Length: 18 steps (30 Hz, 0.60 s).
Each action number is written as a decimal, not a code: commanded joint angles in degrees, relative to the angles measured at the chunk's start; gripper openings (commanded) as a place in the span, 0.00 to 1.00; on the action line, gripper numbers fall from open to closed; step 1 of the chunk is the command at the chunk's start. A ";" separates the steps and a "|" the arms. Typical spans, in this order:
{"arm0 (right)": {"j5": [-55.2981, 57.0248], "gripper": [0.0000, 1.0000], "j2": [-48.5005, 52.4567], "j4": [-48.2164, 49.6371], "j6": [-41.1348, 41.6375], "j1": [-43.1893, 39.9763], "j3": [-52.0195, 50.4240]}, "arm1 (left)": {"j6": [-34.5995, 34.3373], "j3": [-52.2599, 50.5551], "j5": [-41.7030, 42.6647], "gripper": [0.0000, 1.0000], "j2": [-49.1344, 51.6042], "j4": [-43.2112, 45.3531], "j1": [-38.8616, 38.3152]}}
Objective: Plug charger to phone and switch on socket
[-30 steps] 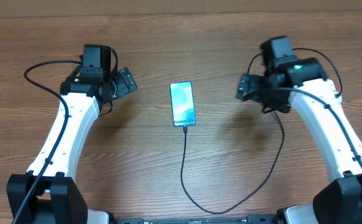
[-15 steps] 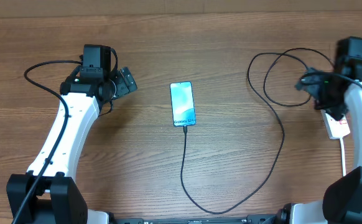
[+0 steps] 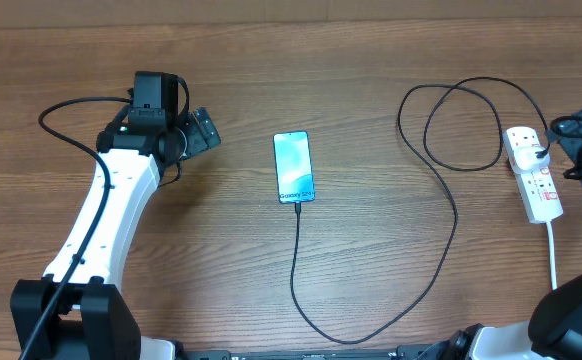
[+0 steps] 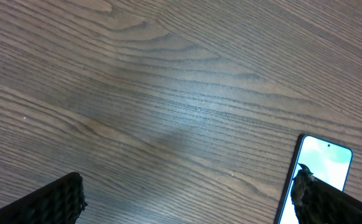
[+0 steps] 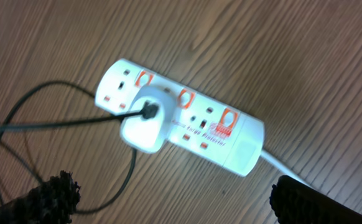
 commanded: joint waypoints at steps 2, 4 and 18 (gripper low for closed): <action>0.63 1.00 2.64 1.81 0.31 -1.84 0.72 | 1.07 0.31 -1.16 0.99 -0.46 -0.02 0.07; 1.53 1.00 4.13 2.36 0.13 -2.34 0.72 | 1.07 0.31 -1.16 1.00 -0.46 -0.02 0.07; 7.02 1.00 7.72 6.51 -4.37 -2.75 0.72 | 1.07 0.31 -1.16 0.99 -0.46 -0.02 0.07</action>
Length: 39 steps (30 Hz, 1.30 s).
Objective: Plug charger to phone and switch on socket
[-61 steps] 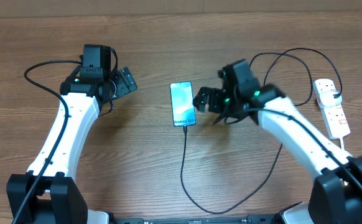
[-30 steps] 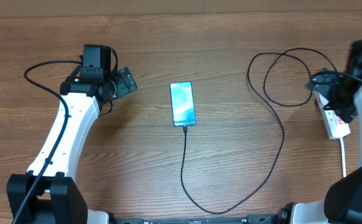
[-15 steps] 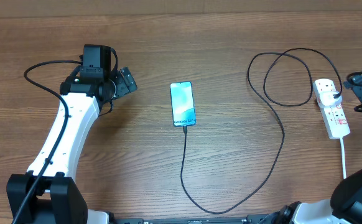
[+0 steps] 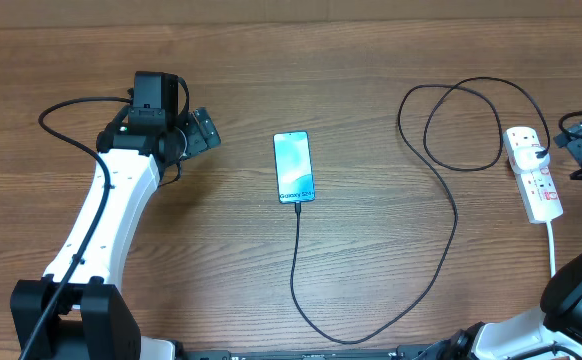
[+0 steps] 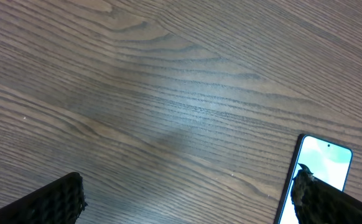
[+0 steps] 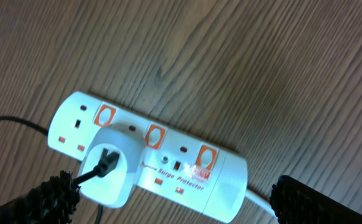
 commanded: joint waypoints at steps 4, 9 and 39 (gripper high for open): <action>2.78 1.00 1.99 1.81 -6.91 -0.46 0.72 | 1.07 0.31 -1.16 1.00 -0.46 -0.02 0.07; 2.80 1.00 3.91 2.45 -10.08 -0.46 0.68 | 1.07 0.31 -1.16 0.99 -0.46 -0.02 0.07; 2.69 1.00 10.03 9.44 -10.10 -3.17 -5.68 | 1.07 0.31 -1.16 0.99 -0.46 -0.02 0.07</action>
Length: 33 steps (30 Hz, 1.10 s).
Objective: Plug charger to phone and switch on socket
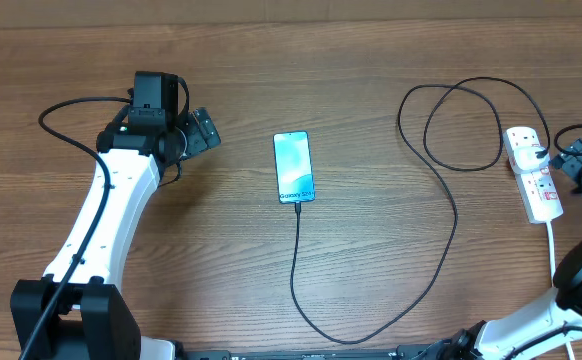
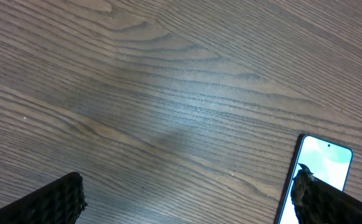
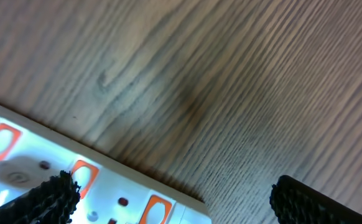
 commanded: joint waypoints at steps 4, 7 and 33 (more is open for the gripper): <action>-1.70 1.00 2.99 1.51 -0.55 -0.15 -0.96 | 1.07 0.31 -1.14 1.00 -0.46 -0.02 0.07; -1.75 1.00 3.04 2.40 -1.44 -0.15 -0.94 | 1.07 0.31 -1.16 1.00 -0.46 -0.02 0.07; -7.13 1.00 5.18 2.69 -1.77 -0.17 -0.96 | 1.07 0.31 -1.16 1.00 -0.46 -0.02 0.07</action>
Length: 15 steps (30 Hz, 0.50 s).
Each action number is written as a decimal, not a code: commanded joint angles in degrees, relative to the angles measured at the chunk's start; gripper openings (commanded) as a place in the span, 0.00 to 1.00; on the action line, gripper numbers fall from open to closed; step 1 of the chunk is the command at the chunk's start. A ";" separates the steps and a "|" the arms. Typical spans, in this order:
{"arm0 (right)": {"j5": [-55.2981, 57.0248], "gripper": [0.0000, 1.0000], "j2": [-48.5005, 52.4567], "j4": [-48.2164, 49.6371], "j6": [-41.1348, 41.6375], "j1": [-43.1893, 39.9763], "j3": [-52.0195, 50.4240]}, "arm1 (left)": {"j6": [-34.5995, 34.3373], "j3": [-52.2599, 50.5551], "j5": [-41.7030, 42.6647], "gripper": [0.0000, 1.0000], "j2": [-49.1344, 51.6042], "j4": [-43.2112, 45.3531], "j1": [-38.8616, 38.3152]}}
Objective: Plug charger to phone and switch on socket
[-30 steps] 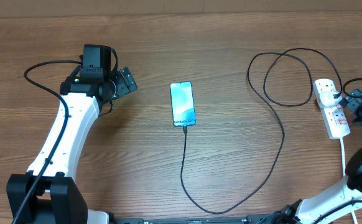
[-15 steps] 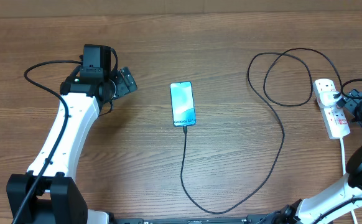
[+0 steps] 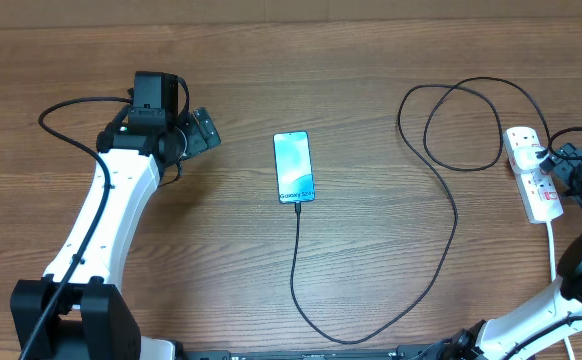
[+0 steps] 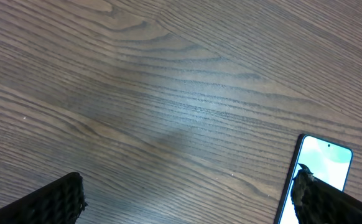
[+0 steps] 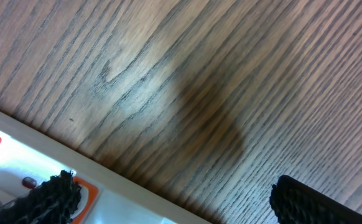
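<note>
The phone lies screen up mid-table, its lit screen also showing at the corner of the left wrist view. A black cable runs from its near end, loops round and ends at a white plug on the white power strip at the right. My right gripper is open and low at the strip's right side; one fingertip rests by an orange switch on the strip. My left gripper hangs open above bare wood left of the phone.
The cable makes a wide loop left of the strip. A white lead runs from the strip toward the table's front edge. The left arm's own black cable arcs at the far left.
My right gripper has come lower and closer to the strip; its left fingertip now sits against an orange switch. The left arm, phone and cable have not moved.
The phone lay with the cable in it throughout. My right gripper first hung open well above the strip, seeing the whole of it and the plug. At each later moment it was lower and further toward the strip's edge, now down beside a switch.
</note>
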 commanded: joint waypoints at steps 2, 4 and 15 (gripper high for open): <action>-4.39 1.00 1.36 -1.29 -0.33 0.13 -0.02 | 1.07 0.31 -1.16 1.00 -0.46 -0.02 0.07; -4.87 1.00 1.36 -1.64 -0.33 0.13 -0.02 | 1.07 0.31 -1.16 0.99 -0.46 -0.02 0.07; -8.02 1.00 1.36 -3.13 -0.31 0.15 -0.02 | 1.07 0.31 -1.16 1.00 -0.46 -0.02 0.07</action>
